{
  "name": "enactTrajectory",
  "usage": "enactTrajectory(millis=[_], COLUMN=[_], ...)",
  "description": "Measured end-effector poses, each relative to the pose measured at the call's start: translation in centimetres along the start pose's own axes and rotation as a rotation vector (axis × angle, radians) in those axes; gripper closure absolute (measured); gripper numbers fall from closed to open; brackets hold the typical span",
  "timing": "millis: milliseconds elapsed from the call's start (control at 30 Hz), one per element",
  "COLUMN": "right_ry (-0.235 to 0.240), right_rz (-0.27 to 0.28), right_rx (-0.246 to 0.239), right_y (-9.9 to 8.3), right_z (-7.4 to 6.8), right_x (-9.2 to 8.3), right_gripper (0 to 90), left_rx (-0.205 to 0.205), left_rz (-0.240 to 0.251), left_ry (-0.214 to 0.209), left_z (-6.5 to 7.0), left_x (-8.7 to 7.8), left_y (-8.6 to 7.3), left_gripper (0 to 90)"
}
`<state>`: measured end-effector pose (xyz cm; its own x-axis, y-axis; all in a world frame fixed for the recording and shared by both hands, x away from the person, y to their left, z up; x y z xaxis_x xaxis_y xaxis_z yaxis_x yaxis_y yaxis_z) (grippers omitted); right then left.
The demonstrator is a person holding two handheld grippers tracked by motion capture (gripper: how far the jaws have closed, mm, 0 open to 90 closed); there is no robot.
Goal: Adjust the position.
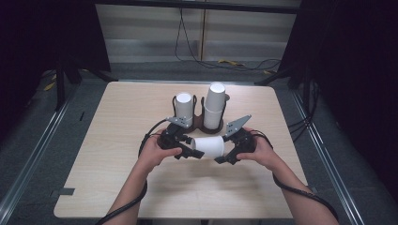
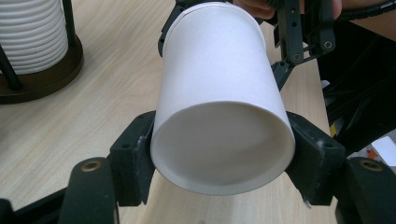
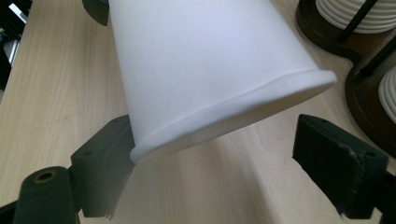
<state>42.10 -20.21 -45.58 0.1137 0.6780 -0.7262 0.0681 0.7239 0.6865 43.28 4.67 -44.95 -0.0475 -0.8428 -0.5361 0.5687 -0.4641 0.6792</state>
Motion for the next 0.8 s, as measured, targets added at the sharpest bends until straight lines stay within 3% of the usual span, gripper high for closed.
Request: enactTrajectory(millis=[200, 800], right_ry=[0.0, 0.004], right_rz=[0.031, 0.021], right_rx=[0.004, -0.017], right_y=[0.07, 0.16], right_z=[0.04, -0.13], right_x=[-0.09, 0.12], right_gripper=[14.2, 17.7], left_rx=[-0.001, 0.006], left_rz=[0.003, -0.01], left_ry=[0.001, -0.01], left_z=[0.0, 0.1], left_x=[-0.11, 0.37], left_y=[-0.03, -0.06], left_gripper=[33.1, 33.1])
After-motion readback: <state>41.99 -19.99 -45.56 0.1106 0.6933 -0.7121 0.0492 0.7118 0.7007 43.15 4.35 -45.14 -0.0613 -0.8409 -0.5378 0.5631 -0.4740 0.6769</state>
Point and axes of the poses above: each handheld gripper's, and its own axes: x roughly forward along the jaws, y roughly out of its top, z roughly to its right, the point moved 1 cm from there along x, roughly forward along the jaws, and after that the axes turned 11 degrees about -x, right-handed, at the moved point
